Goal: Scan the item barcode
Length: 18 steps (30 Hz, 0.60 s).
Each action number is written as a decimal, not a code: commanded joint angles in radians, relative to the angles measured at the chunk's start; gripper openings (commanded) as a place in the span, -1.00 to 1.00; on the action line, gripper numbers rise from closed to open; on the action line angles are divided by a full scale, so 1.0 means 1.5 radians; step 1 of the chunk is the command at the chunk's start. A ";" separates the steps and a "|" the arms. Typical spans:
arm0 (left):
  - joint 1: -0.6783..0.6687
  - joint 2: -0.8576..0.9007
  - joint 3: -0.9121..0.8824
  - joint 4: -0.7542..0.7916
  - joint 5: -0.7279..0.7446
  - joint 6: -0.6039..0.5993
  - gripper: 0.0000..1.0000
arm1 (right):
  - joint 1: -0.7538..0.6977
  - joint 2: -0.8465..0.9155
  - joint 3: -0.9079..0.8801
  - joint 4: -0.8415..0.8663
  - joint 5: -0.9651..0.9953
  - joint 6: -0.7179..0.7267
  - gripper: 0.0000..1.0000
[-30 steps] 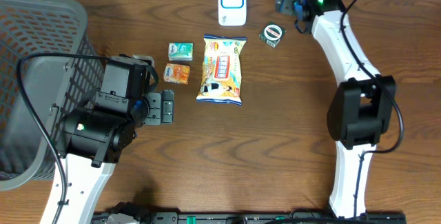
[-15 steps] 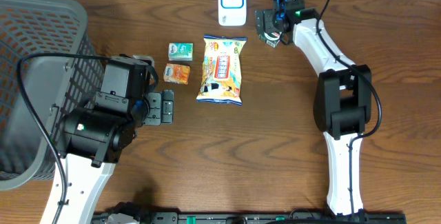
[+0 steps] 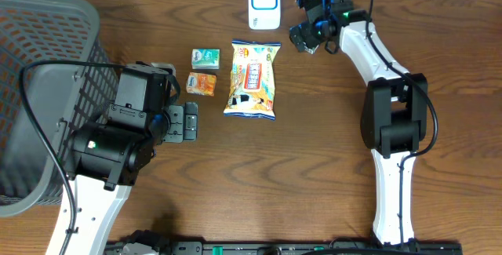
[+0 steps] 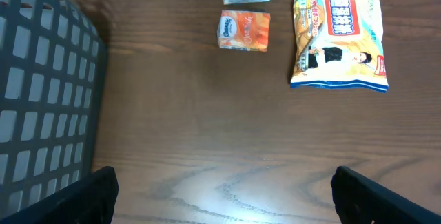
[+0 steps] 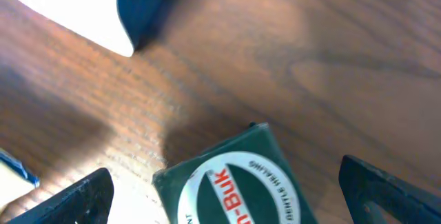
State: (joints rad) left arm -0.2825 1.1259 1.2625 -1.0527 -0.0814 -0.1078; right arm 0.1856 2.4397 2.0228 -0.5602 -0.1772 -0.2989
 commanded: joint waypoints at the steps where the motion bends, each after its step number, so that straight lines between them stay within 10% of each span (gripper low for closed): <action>1: 0.000 0.003 0.009 -0.004 -0.004 0.001 0.96 | 0.002 0.002 -0.017 -0.001 -0.020 -0.052 0.99; 12: 0.000 0.003 0.009 -0.004 -0.004 0.001 0.96 | -0.006 0.002 -0.047 0.004 -0.007 -0.069 0.97; 18: 0.000 0.003 0.009 -0.004 -0.004 0.001 0.96 | -0.007 0.002 -0.084 0.020 0.004 -0.068 0.62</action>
State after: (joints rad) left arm -0.2825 1.1259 1.2625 -1.0527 -0.0814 -0.1078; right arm 0.1795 2.4397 1.9266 -0.5262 -0.1936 -0.3916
